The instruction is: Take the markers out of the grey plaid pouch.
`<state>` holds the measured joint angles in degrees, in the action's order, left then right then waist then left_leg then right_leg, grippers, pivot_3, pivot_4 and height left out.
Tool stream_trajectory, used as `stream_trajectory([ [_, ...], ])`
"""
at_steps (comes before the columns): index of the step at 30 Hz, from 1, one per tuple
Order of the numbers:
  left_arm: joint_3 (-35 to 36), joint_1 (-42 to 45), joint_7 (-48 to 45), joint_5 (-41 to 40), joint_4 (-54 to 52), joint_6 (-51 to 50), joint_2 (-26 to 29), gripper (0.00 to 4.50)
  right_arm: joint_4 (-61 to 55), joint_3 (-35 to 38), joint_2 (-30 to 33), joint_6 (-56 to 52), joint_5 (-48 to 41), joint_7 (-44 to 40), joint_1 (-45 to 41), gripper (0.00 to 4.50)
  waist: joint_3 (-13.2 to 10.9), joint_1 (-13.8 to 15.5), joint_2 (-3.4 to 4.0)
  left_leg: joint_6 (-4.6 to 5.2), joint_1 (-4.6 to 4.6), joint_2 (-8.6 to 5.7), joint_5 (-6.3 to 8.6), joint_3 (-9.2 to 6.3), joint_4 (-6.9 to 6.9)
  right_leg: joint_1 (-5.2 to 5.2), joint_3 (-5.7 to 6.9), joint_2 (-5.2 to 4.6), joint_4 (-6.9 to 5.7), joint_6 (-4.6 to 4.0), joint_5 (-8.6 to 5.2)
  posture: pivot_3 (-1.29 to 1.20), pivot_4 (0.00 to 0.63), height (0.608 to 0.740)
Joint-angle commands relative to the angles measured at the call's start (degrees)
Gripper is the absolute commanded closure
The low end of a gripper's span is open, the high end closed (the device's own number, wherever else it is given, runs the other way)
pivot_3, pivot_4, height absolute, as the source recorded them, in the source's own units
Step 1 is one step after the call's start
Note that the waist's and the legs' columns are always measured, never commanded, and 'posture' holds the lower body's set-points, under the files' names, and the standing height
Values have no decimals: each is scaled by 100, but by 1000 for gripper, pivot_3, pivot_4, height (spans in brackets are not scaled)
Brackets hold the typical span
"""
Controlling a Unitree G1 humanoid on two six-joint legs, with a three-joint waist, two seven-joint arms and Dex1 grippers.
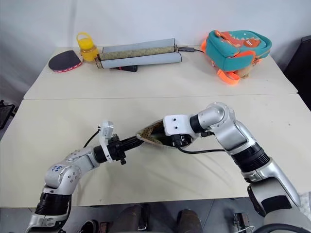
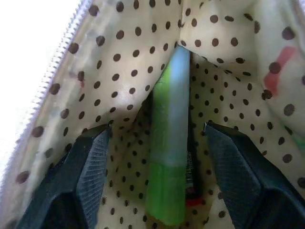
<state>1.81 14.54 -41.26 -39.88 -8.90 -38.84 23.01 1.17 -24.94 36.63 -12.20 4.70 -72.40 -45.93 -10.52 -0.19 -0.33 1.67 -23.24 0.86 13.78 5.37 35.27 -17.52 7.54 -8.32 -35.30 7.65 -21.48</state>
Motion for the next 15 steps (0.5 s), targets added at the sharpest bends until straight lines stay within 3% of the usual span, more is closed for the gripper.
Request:
stream_trajectory([
  [1, 105, -8, 70, 3, -55, -5, -17, 4500, 170, -69, -51, 228, 230, 136, -84, 2523, 0, -1, 0, 0, 0, 0, 0, 0, 0, 0, 0, 0, -1, 0, 0, 0, 150, 740],
  [3, 131, -15, 104, -34, -39, -37, -37, 4500, 235, -65, -116, 305, 299, 210, -102, 3190, 0, -1, 0, 0, 0, 0, 0, 0, 0, 0, -1, 0, -1, 0, 0, 0, 150, 740],
  [15, 240, 12, 129, -165, 13, -149, -124, 4500, 630, -168, -406, 590, 810, 627, -248, 3190, 0, -21, 0, -3, 3, 1, -2, 0, 0, 0, 0, 2, -5, 0, 0, 0, 150, 740],
])
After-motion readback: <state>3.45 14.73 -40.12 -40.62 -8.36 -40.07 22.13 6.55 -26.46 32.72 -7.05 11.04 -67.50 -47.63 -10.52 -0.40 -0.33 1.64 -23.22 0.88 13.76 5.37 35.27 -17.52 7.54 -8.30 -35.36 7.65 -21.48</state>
